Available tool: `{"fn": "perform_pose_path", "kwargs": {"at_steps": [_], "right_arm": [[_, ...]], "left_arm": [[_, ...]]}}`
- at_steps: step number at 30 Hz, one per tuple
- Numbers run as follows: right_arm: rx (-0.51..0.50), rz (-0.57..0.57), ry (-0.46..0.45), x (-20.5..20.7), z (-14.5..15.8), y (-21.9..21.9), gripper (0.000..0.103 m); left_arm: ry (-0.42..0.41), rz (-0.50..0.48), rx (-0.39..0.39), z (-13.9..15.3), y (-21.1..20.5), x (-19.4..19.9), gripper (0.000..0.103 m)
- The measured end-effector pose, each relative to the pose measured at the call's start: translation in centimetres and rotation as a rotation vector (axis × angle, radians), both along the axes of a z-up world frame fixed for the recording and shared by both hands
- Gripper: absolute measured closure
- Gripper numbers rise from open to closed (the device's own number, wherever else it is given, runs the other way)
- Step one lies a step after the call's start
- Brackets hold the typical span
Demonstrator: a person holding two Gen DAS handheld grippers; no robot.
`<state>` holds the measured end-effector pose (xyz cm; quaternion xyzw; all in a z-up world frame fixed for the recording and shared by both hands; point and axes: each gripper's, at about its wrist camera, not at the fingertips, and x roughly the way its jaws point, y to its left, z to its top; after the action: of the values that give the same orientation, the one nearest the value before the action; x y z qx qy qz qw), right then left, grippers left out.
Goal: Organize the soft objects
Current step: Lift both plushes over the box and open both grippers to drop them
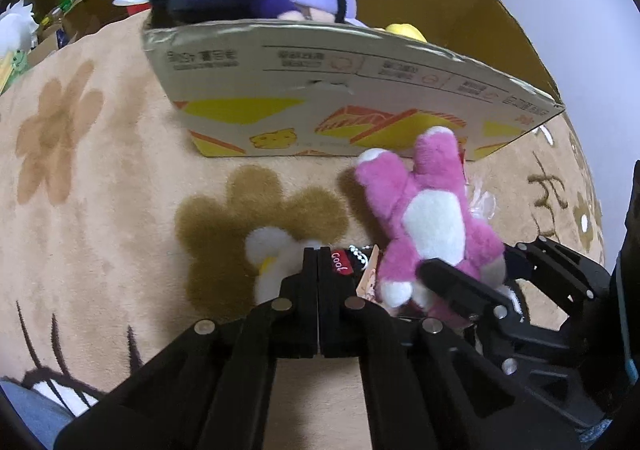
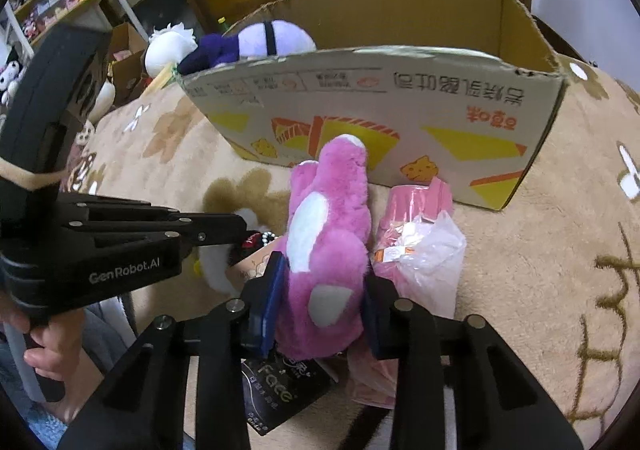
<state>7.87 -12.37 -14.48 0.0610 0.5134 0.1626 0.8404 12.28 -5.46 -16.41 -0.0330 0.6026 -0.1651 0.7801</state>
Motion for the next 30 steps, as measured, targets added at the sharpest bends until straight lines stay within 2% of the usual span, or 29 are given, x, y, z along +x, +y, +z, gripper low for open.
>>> {"fn": "perform_pose_path", "kwargs": {"at_steps": [6, 11, 23, 30], "right_arm": [[0.023, -0.034, -0.019, 0.0, 1.1, -0.9, 0.067], [0.049, -0.043, -0.05, -0.3, 2.7, -1.4, 0.067], [0.083, -0.082, -0.138, -1.7, 6.4, -2.7, 0.067], [0.097, -0.127, -0.216, -2.4, 8.8, -4.1, 0.071]], "left_arm": [[-0.032, 0.009, 0.005, 0.9, 0.6, -0.2, 0.103], [-0.083, 0.031, -0.01, 2.8, 2.1, -0.7, 0.103], [-0.304, 0.043, 0.023, 9.0, 3.3, -2.4, 0.103], [-0.403, 0.064, 0.006, 12.3, 3.9, -2.6, 0.103]]}}
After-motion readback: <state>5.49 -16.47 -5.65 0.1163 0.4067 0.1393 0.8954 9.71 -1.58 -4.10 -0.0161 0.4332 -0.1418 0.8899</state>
